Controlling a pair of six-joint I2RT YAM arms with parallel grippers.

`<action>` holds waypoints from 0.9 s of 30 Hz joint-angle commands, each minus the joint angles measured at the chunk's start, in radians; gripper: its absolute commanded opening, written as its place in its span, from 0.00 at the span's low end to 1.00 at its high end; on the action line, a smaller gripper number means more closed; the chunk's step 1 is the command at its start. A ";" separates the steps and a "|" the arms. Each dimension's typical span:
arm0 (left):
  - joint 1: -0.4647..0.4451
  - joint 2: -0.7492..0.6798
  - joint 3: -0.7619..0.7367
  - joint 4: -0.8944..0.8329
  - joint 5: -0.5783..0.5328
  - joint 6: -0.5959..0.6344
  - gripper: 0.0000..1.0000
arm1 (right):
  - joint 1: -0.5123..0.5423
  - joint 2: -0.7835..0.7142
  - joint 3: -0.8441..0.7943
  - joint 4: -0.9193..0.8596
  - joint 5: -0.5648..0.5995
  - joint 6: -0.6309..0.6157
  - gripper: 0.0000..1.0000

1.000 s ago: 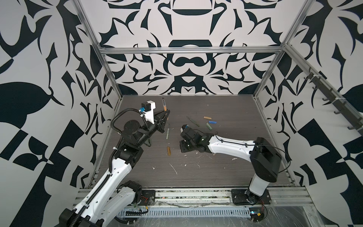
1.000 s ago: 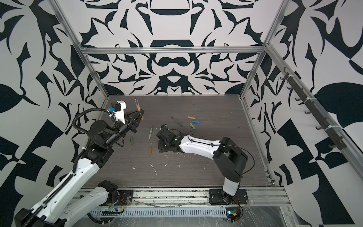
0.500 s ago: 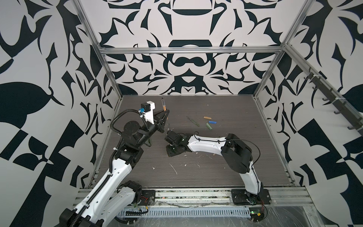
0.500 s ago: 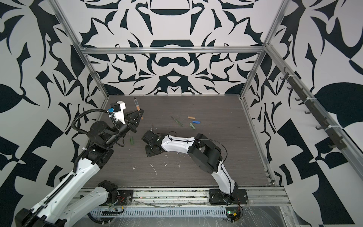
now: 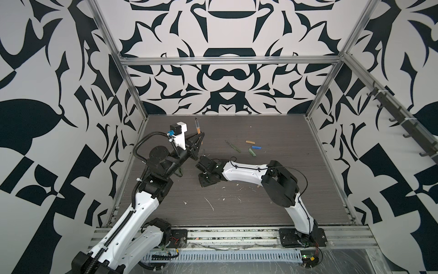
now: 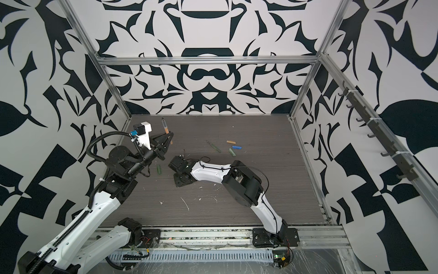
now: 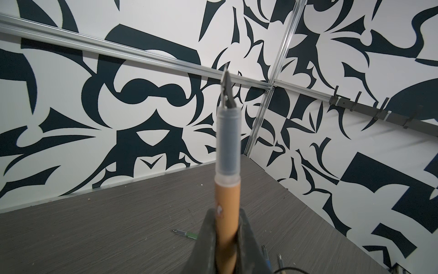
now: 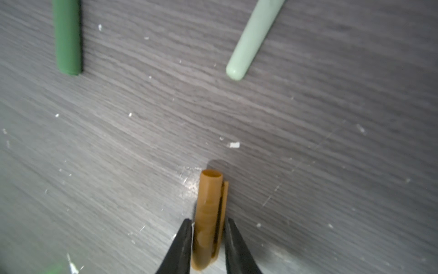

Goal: Insert the pens into the pen caps
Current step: 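Rotate the right gripper to align with the tan cap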

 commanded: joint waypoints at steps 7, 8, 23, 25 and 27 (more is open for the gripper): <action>0.001 -0.006 0.006 0.012 0.006 -0.002 0.13 | -0.003 -0.078 -0.048 -0.062 0.144 -0.048 0.21; 0.000 -0.006 0.005 0.011 0.002 -0.003 0.13 | -0.006 -0.087 -0.061 -0.062 0.151 -0.054 0.21; 0.000 0.032 0.008 0.023 0.014 -0.057 0.14 | -0.197 -0.311 -0.435 0.019 0.109 -0.318 0.24; 0.000 0.033 0.010 0.024 0.022 -0.058 0.14 | -0.222 -0.324 -0.445 0.002 0.081 -0.342 0.27; 0.000 0.034 0.011 0.024 0.024 -0.061 0.14 | -0.244 -0.331 -0.447 -0.015 0.033 -0.365 0.32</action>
